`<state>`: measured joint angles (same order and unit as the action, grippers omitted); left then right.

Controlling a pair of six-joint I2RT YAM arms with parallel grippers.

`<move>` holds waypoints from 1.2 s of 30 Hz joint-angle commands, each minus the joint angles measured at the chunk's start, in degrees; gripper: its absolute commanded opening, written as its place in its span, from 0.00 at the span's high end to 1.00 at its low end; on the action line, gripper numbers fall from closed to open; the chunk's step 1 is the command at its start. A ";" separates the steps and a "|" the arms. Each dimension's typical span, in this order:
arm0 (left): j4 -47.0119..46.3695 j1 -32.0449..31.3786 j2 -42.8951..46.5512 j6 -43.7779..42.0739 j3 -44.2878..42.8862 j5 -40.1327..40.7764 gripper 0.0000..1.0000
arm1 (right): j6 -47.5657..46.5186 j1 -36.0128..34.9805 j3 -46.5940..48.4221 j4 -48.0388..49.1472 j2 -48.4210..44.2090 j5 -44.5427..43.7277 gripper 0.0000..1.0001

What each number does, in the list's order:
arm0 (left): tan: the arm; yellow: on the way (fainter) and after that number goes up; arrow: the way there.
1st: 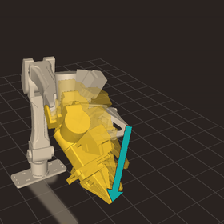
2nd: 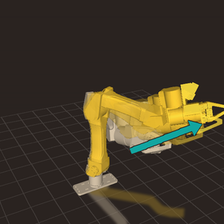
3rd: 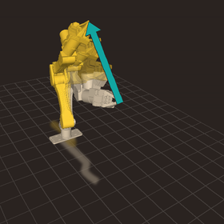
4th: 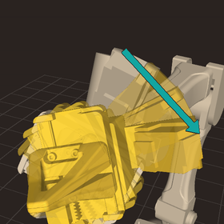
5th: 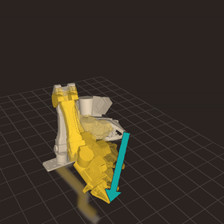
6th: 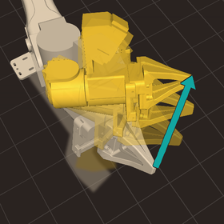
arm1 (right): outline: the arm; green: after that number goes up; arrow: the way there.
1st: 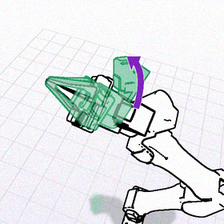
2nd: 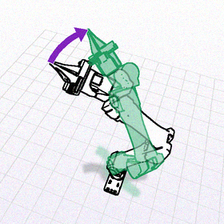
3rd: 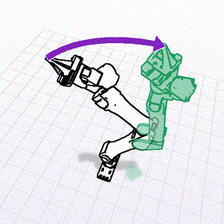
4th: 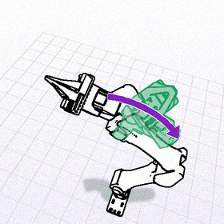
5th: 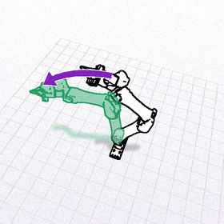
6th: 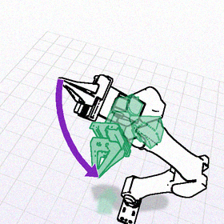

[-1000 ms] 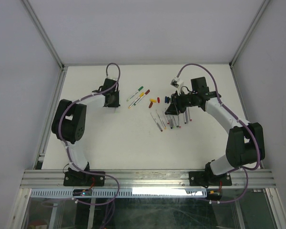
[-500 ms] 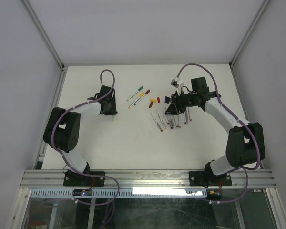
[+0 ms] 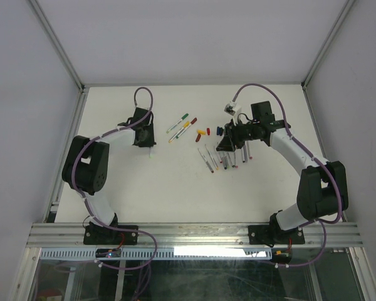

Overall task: Open the pen caps
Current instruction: Pick up the pen from the center of the board.

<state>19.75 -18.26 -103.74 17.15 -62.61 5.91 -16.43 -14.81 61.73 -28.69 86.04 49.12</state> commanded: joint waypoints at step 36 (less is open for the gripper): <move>-89.17 -27.13 24.13 40.42 45.44 1.37 1.00 | 44.40 -12.45 -26.08 66.36 -0.93 8.04 0.16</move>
<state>-59.37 -43.99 -77.58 55.31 -16.21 2.46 25.06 -26.74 34.17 31.88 86.94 56.21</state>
